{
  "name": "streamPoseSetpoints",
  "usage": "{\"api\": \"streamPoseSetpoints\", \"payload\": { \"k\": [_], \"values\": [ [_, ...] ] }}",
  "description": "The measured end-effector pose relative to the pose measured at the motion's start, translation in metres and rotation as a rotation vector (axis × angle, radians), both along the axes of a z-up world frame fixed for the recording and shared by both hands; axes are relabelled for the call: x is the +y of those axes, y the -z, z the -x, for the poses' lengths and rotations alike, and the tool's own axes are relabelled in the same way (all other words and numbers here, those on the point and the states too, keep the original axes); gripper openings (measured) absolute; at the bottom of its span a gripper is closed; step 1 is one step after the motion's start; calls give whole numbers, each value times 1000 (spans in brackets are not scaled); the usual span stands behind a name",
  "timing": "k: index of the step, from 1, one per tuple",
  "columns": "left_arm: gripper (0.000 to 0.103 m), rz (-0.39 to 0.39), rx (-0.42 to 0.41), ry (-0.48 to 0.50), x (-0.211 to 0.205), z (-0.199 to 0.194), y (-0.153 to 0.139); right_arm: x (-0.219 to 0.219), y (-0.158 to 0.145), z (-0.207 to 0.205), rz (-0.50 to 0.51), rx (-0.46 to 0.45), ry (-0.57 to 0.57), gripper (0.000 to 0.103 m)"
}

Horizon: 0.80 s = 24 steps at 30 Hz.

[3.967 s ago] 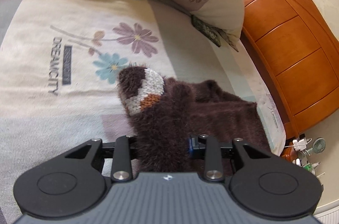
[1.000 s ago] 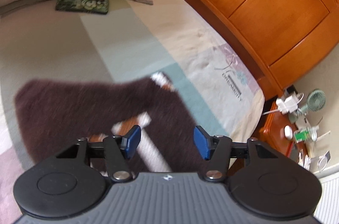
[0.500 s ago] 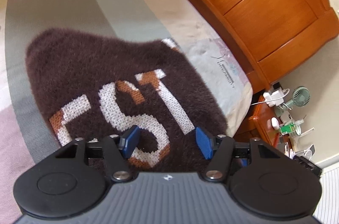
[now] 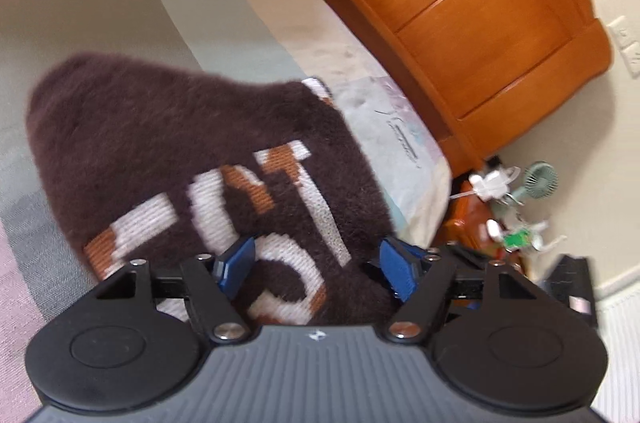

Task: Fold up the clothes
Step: 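Open both grippers and release the sweater on the bed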

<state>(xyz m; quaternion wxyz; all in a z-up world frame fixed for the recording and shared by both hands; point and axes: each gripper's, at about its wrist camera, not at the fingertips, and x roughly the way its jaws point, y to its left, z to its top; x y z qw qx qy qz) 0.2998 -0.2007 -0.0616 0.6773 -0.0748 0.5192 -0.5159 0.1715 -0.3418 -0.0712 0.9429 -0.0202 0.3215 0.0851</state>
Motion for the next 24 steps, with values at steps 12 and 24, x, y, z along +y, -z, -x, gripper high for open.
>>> {"api": "streamPoseSetpoints", "payload": {
  "k": [12, 24],
  "values": [
    [77, 63, 27, 31, 15, -22, 17, 19, -21, -15, 27, -18, 32, 43],
    [75, 183, -26, 129, -53, -36, -45, 25, 9, -29, -3, 13, 136, 49]
  ]
}}
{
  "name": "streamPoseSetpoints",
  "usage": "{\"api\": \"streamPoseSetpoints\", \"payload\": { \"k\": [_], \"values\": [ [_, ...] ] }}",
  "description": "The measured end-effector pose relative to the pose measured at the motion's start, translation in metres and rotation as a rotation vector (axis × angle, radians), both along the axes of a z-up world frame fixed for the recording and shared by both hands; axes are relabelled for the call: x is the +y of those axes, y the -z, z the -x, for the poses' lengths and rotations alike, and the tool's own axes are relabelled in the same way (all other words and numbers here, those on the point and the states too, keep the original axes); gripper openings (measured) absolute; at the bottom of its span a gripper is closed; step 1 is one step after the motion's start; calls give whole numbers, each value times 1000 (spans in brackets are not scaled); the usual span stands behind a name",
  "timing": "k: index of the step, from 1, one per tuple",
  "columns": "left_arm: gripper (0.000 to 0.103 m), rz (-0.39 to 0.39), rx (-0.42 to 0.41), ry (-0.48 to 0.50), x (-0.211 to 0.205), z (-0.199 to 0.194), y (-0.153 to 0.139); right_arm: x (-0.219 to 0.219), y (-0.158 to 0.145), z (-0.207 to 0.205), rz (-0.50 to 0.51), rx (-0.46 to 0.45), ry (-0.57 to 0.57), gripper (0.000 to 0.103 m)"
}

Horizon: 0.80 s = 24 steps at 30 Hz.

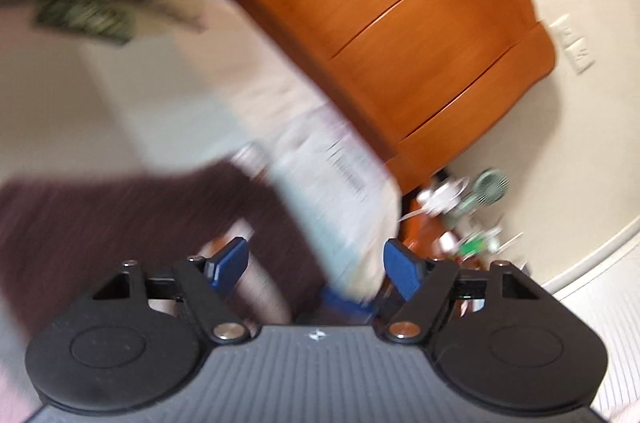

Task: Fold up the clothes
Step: 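Open both grippers and release the sweater on the bed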

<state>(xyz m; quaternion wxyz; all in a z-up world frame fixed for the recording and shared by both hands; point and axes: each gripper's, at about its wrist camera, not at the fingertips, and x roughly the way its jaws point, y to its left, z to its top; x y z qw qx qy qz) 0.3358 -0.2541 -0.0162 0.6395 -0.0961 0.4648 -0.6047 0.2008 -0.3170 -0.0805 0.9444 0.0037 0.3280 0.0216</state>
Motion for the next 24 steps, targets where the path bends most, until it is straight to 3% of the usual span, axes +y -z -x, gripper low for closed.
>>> {"api": "streamPoseSetpoints", "payload": {
  "k": [3, 6, 8, 11, 16, 20, 24],
  "values": [
    [75, -10, 16, 34, -46, -5, 7, 0, 0, 0, -8, 2, 6, 50],
    [74, -77, 4, 20, -79, -11, 27, -5, -2, 1, -57, 3, 15, 50],
    [73, -113, 26, 2, -92, -17, 44, -7, -1, 1, -67, -1, 17, 50],
    [73, -127, -15, -13, -96, -21, 54, -8, 0, 0, -72, -7, 14, 51],
    [73, -130, -57, -40, -81, -24, 36, -8, 1, -1, -84, -14, 9, 54],
    [74, -121, -119, -85, -39, -31, 10, -8, 2, 0, -89, -19, 12, 54],
    [79, -112, -74, -117, 13, -39, 13, -6, 3, -1, -89, -22, 12, 57]
  ]
}}
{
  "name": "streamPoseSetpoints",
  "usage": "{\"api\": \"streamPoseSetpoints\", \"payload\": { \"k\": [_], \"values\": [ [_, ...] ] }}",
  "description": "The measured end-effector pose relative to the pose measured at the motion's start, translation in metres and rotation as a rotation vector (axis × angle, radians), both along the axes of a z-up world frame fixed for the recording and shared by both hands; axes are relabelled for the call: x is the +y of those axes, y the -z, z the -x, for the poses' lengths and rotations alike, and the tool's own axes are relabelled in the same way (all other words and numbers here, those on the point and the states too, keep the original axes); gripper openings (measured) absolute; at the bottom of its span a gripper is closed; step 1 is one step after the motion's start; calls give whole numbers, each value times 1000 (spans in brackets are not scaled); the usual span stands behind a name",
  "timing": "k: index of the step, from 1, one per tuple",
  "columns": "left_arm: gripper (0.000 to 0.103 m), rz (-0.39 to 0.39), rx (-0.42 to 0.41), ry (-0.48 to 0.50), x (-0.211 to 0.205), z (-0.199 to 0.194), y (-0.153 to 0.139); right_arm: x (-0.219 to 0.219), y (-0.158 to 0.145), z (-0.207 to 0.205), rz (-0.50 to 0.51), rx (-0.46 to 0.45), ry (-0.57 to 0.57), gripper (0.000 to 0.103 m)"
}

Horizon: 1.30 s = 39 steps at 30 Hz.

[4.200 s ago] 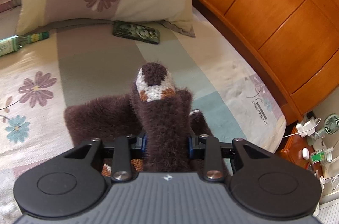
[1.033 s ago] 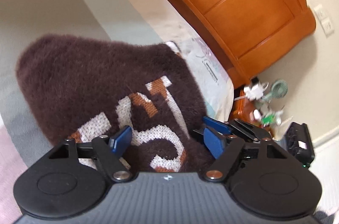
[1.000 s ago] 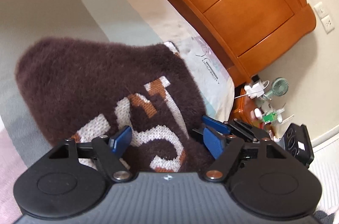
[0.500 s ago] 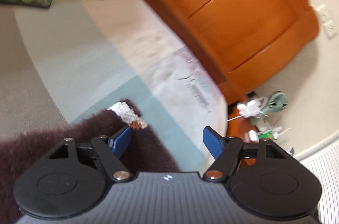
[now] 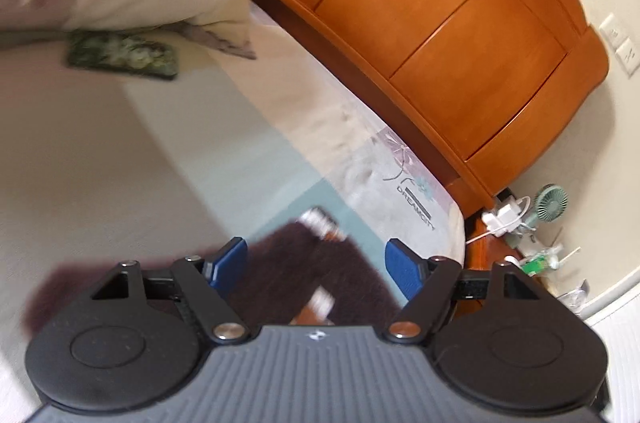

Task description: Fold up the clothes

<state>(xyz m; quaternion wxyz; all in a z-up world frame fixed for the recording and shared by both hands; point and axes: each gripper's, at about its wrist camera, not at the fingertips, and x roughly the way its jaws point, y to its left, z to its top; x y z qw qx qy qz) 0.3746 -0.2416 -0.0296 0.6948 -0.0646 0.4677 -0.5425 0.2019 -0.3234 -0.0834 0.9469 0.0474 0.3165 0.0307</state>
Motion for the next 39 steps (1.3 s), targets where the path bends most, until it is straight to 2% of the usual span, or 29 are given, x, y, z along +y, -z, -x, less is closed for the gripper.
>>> {"api": "streamPoseSetpoints", "payload": {
  "k": [2, 6, 7, 9, 13, 17, 20, 21, 23, 26, 29, 33, 36, 37, 39],
  "values": [
    [80, -1, 50, -7, 21, -5, 11, 2, 1, 0, 4, -2, -3, 60],
    [77, -123, -4, -112, 39, -15, 36, 3, 0, -1, 9, 5, -5, 61],
    [77, -128, -6, -133, 43, -17, 35, 3, -1, -1, 8, 8, -6, 61],
    [78, -83, -2, -141, 53, -16, 24, 0, -5, 0, -2, 18, -5, 61],
    [84, -41, -127, -110, 73, 8, -11, 7, -25, 7, -31, -3, 5, 67],
    [89, -92, -263, -90, 87, 42, -24, 39, -42, 5, 8, -33, -121, 71],
    [90, -144, -304, -115, 100, 57, -18, 66, -34, -11, 63, 15, -206, 72],
    [90, -154, -300, -131, 106, 59, -14, 66, -26, -18, 33, 45, -211, 73],
    [90, -159, -274, -169, 122, 62, -5, 64, -8, -30, -40, 104, -212, 81],
    [90, -144, -210, -237, 149, 64, 9, 55, -16, -34, -96, 136, -191, 81],
    [90, -118, -161, -307, 172, 68, 21, 67, -31, -42, -41, 98, -204, 82],
    [90, -130, -155, -390, 185, 80, 34, 85, -43, -73, 3, 71, -190, 82],
    [90, -138, -132, -425, 191, 89, 42, 100, -27, -110, 34, 146, -167, 83],
    [90, -135, -118, -429, 193, 91, 45, 105, -15, -117, 53, 183, -171, 87],
    [90, -142, -105, -429, 196, 94, 48, 109, -2, -117, 79, 159, -182, 93]
  ]
}}
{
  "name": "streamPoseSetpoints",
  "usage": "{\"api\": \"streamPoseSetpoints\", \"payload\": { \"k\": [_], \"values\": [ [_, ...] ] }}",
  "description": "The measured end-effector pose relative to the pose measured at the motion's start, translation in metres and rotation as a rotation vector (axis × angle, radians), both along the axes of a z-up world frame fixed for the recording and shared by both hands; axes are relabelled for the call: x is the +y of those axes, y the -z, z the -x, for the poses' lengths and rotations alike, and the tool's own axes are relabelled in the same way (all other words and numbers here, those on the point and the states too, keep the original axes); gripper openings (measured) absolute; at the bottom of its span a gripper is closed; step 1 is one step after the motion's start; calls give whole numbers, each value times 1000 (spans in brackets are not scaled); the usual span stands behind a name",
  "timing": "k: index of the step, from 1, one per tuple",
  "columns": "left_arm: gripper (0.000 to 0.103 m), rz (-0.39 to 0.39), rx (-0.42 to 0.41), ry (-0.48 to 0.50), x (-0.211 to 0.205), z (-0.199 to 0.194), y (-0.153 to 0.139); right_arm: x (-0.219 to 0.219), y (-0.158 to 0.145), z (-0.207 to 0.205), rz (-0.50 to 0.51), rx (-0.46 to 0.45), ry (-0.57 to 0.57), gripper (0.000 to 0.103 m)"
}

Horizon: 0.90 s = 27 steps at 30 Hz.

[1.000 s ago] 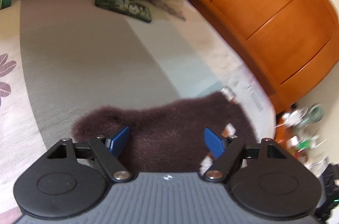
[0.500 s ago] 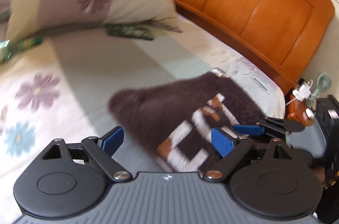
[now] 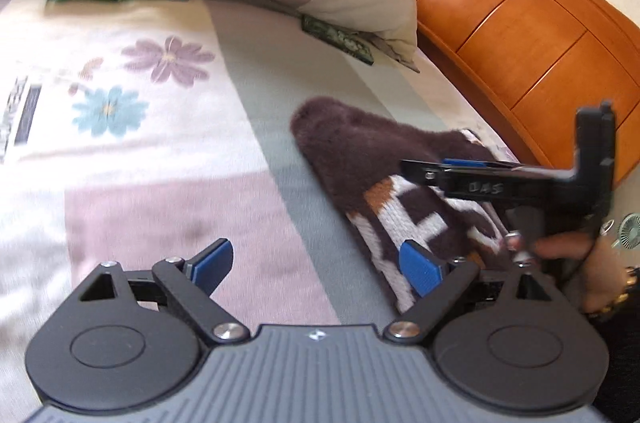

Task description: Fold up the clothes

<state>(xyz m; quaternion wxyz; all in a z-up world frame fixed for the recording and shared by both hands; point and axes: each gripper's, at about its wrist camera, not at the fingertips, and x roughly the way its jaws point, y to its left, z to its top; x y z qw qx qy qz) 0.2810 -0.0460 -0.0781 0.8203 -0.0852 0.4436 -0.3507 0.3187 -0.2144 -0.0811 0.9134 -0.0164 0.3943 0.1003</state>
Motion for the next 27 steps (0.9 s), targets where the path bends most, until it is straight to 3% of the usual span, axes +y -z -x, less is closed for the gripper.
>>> {"api": "streamPoseSetpoints", "payload": {
  "k": [4, 8, 11, 12, 14, 16, 19, 22, 27],
  "values": [
    [90, -53, 2, 2, -1, 2, 4, -11, -12, 12, -32, -14, 10, 93],
    [90, -63, -9, -1, -4, 4, 4, -18, -34, 63, 0, -89, -52, 97],
    [90, -52, -2, 16, -9, 8, 5, -35, -27, 87, 60, -78, -39, 102],
    [90, -53, -4, 22, -12, 10, 4, -46, -24, 88, 45, -56, -16, 103],
    [90, -44, -4, 35, -14, 14, 2, -75, -23, 89, -99, -20, 38, 101],
    [90, -34, -9, 50, -15, 18, -1, -80, -33, 96, -102, -31, 60, 98],
    [90, -41, -18, 54, -17, 22, -5, -66, -53, 114, -32, -84, 42, 100],
    [90, -48, -25, 54, -18, 27, -9, -50, -63, 129, -63, -109, -45, 103],
    [90, -51, -31, 78, -22, 39, -17, -34, -31, 136, 51, -21, -64, 103]
  ]
}}
